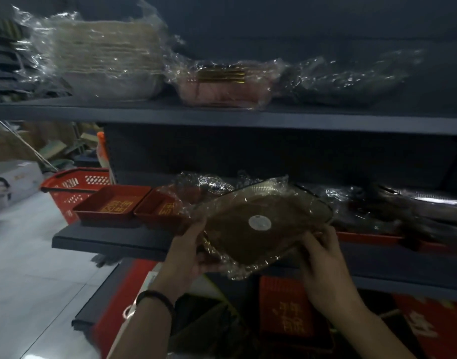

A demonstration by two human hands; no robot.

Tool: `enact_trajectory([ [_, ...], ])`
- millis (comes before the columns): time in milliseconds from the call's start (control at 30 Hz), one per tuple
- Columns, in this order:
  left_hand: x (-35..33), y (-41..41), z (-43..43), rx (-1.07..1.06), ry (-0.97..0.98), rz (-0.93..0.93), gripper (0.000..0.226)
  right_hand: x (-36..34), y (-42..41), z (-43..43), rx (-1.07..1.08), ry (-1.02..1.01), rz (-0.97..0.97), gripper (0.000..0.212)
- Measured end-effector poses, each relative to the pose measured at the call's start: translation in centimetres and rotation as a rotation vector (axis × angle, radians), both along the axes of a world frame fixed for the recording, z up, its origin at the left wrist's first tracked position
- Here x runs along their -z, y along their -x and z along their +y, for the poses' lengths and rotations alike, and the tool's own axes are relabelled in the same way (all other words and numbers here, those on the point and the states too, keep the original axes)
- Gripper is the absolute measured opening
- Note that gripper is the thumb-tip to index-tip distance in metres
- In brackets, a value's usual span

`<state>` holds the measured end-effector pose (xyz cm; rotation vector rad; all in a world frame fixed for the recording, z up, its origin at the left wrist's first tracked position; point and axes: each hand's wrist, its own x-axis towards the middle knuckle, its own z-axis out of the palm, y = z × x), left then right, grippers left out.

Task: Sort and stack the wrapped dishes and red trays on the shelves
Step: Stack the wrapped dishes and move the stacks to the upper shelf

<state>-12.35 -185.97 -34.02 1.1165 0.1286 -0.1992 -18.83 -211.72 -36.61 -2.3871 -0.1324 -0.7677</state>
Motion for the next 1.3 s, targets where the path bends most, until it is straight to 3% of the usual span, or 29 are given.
enact_trajectory([
  [67, 0.5, 0.9, -0.9, -0.003, 0.014, -0.019, 0.035, 0.1, 1.8, 0.5, 0.032, -0.147, 0.031, 0.064],
  [167, 0.6, 2.5, -2.6, 0.004, 0.046, -0.047, 0.042, 0.0, 3.8, 1.2, 0.047, -0.213, 0.137, 0.074],
  [367, 0.9, 4.4, -6.0, 0.028, 0.149, -0.103, 0.067, 1.0, 5.5, 1.9, 0.005, -0.223, 0.148, 0.054],
  [500, 1.2, 5.0, -5.9, 0.053, -0.052, -0.177, 0.067, 1.7, 6.1, 0.5, 0.093, -0.217, -0.006, 0.028],
  [733, 0.6, 5.6, -2.4, 0.156, -0.493, -0.521, 0.093, 1.1, 7.4, -1.1, 0.081, -0.248, -0.042, 0.036],
  [767, 0.4, 5.6, -2.4, 0.127, -0.565, -0.568, 0.088, 1.0, 7.4, -1.3, 0.078, -0.240, -0.079, 0.038],
  [867, 0.2, 5.5, -2.7, -0.043, -0.683, -0.675, 0.042, 0.6, 7.2, -1.8, 0.075, -0.242, -0.117, 0.035],
  [933, 0.1, 5.8, -2.8, -0.115, -0.713, -0.716, 0.029, -0.1, 7.3, -1.8, 0.072, -0.247, -0.118, 0.034],
  [1167, -2.4, 8.9, -0.6, -0.290, -0.834, -0.852, 0.038, -5.6, 9.1, 0.0, -0.036, -0.306, -0.161, 0.017],
  [1300, -4.9, 12.5, 1.9, -0.381, -0.744, -0.773, 0.030, -8.9, 10.7, 2.0, -0.128, -0.321, -0.139, 0.012],
])
